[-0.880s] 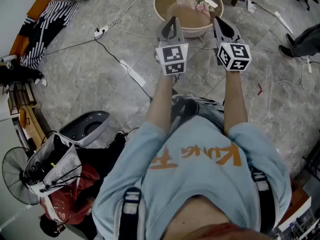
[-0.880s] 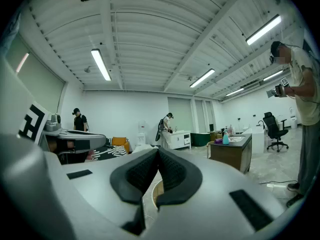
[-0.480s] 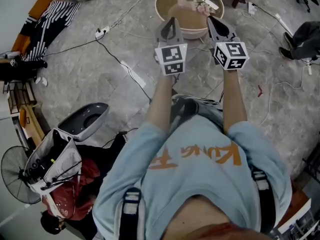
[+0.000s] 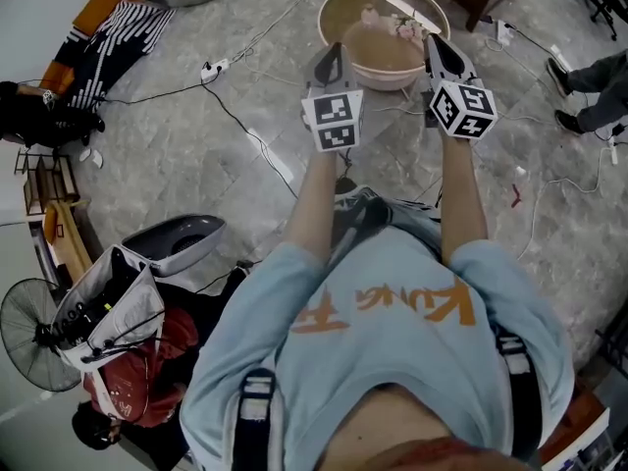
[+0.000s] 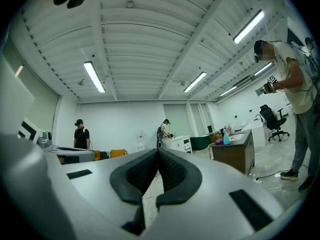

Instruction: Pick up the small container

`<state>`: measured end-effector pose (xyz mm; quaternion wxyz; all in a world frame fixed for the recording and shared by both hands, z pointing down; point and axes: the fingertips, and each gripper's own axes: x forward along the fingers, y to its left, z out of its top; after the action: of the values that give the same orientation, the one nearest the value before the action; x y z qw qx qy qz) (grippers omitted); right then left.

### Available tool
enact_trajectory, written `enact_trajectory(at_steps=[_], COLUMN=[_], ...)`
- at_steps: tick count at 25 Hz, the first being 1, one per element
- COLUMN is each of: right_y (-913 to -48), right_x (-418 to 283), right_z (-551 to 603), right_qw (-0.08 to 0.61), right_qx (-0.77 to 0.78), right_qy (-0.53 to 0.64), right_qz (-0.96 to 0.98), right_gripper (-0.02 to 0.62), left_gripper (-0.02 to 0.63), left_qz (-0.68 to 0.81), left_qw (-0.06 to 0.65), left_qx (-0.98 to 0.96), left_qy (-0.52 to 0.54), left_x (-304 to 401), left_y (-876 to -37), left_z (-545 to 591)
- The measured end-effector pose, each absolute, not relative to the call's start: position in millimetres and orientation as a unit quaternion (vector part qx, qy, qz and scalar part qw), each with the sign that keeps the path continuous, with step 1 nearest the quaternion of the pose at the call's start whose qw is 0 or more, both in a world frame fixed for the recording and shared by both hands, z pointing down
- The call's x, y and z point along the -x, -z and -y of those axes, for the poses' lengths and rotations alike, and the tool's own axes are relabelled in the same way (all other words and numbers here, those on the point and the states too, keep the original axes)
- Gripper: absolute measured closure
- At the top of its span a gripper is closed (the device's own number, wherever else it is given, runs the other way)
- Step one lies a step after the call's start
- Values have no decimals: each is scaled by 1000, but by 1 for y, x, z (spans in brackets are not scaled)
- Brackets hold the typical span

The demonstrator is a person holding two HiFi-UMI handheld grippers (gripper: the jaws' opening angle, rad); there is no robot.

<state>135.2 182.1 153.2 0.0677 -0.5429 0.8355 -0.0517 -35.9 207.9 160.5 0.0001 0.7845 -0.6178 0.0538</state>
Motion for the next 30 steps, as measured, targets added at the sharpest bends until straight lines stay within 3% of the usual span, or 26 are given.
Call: enact_trajectory(at_steps=[15, 20, 26, 30], right_y=[-135, -145, -150, -152], right_x=[-134, -137, -180, -166], right_z=[-139, -105, -42, 8], right_qw=[99, 73, 101, 88], right_qx=[541, 559, 611, 611], right_qy=[51, 25, 36, 28], right_qz=[-834, -826, -784, -786], right_gripper=[583, 583, 583, 583], left_gripper=[583, 583, 583, 583], left_qz=[616, 620, 615, 612], left_qw=[10, 55, 90, 102], left_qx=[-786, -781, -782, -782], left_qy=[-48, -38, -42, -56], left_x=[52, 67, 68, 76], left_y=[-159, -191, -224, -236], left_z=[-165, -114, -32, 26])
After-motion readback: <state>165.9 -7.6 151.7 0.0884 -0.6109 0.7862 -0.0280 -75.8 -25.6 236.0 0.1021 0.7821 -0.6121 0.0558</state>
